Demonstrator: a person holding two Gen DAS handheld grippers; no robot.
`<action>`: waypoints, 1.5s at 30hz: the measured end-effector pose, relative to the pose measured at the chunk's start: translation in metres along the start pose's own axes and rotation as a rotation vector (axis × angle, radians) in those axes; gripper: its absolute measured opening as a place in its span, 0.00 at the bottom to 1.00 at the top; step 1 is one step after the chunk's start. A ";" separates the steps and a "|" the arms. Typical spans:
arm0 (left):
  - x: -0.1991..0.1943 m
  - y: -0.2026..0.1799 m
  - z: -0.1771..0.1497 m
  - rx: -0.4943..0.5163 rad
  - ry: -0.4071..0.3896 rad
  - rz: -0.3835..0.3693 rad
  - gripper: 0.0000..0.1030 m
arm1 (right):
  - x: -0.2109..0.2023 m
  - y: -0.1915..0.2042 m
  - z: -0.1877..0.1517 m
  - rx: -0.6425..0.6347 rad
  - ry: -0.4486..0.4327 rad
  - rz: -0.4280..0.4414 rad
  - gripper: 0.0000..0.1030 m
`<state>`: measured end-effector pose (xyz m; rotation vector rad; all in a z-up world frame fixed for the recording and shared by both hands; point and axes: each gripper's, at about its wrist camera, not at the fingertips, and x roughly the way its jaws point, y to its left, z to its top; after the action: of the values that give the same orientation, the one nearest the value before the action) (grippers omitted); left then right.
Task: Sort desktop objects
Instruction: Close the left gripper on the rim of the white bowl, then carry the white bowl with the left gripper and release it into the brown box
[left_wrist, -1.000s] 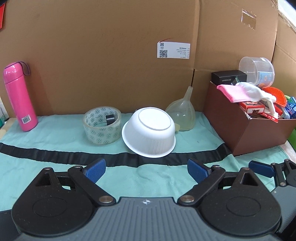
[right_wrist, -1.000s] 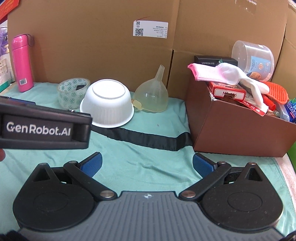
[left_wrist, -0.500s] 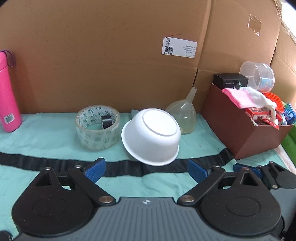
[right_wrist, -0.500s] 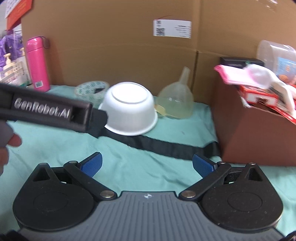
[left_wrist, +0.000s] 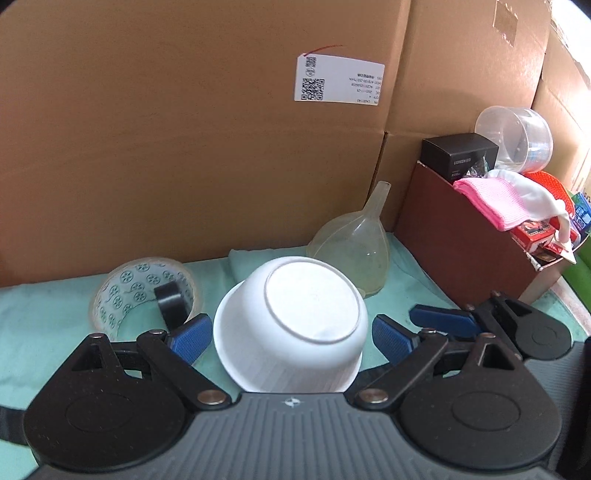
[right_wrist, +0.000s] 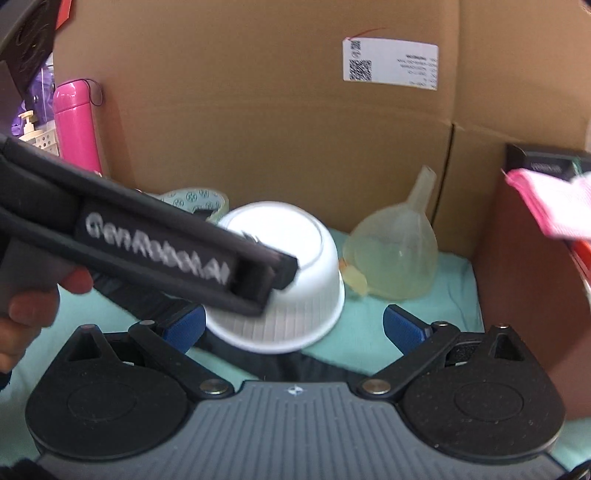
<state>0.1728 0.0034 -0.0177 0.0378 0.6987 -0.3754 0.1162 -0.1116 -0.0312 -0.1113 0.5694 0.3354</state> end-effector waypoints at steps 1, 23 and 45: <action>0.003 0.000 0.001 0.010 0.006 -0.006 0.93 | 0.002 0.000 0.002 -0.004 -0.012 0.008 0.94; 0.032 0.014 -0.007 -0.009 0.041 -0.071 0.92 | 0.035 0.002 0.004 -0.060 0.020 0.080 0.89; -0.084 -0.093 0.017 0.126 -0.222 -0.100 0.91 | -0.136 -0.003 -0.002 -0.053 -0.295 -0.088 0.88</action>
<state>0.0921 -0.0584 0.0566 0.0790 0.4578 -0.5113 0.0085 -0.1530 0.0412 -0.1349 0.2629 0.2756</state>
